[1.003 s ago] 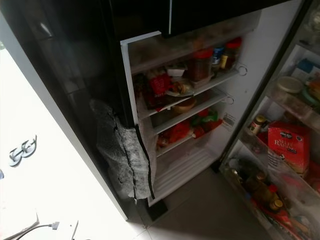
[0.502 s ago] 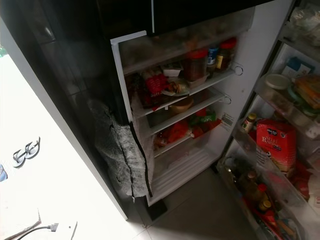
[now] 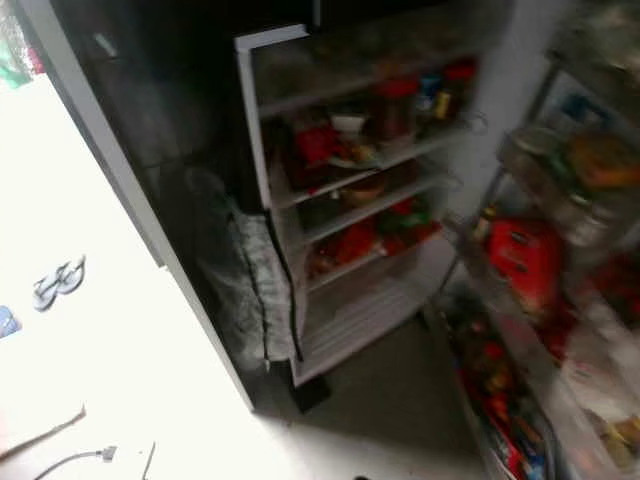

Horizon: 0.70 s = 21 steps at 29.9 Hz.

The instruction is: Restocking fridge

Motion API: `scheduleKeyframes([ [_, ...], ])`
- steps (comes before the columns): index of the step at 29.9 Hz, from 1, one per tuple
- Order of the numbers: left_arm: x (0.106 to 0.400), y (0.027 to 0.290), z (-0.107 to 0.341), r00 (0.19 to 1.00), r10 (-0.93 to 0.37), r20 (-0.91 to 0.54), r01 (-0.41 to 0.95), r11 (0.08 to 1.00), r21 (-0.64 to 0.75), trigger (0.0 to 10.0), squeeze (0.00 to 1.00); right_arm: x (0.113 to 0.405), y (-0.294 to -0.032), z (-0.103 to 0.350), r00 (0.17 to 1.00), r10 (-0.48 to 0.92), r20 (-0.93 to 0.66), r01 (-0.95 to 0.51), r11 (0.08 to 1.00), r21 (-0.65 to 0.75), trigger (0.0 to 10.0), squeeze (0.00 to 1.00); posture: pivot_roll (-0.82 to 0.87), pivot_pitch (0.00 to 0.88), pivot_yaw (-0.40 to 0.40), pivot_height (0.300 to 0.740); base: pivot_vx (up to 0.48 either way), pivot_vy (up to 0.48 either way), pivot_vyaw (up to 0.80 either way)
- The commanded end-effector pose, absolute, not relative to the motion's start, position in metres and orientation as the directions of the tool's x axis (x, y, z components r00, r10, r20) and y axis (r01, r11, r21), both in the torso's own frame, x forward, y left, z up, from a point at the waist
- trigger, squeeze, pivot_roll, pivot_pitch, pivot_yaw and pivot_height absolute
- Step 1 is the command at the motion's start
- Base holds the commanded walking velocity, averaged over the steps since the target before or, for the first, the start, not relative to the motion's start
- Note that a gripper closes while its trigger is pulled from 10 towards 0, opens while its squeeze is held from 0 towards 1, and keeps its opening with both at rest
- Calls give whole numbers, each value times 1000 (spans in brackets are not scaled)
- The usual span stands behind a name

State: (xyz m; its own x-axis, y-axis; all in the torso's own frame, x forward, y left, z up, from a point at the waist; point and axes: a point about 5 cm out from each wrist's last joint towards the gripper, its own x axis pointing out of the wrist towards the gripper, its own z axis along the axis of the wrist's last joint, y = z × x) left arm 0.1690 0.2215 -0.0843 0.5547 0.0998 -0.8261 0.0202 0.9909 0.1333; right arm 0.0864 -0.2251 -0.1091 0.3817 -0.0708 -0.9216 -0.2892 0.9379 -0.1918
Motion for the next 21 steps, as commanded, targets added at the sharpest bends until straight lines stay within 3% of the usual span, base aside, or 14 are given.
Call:
scheduleKeyframes([
  [1, 162, 222, -87, 530, 107, -841, 23, 990, 140, 10000, 0, 93, -209, -111, 391, -15, -920, -316, 937, -150, 10000, 0, -86, 59, 61, 740, 0, 0, 0],
  [15, 162, 222, -87, 533, 106, -840, 20, 990, 137, 10000, 0, 92, -210, -111, 395, -30, -918, -265, 953, -145, 10000, 0, -89, 53, 61, 740, 0, 399, 0],
  [21, 163, 222, -87, 535, 105, -838, 24, 990, 140, 10000, 0, 87, -212, -112, 404, -81, -911, -56, 992, -113, 10000, 0, -88, 52, 62, 740, 0, 0, 0],
])
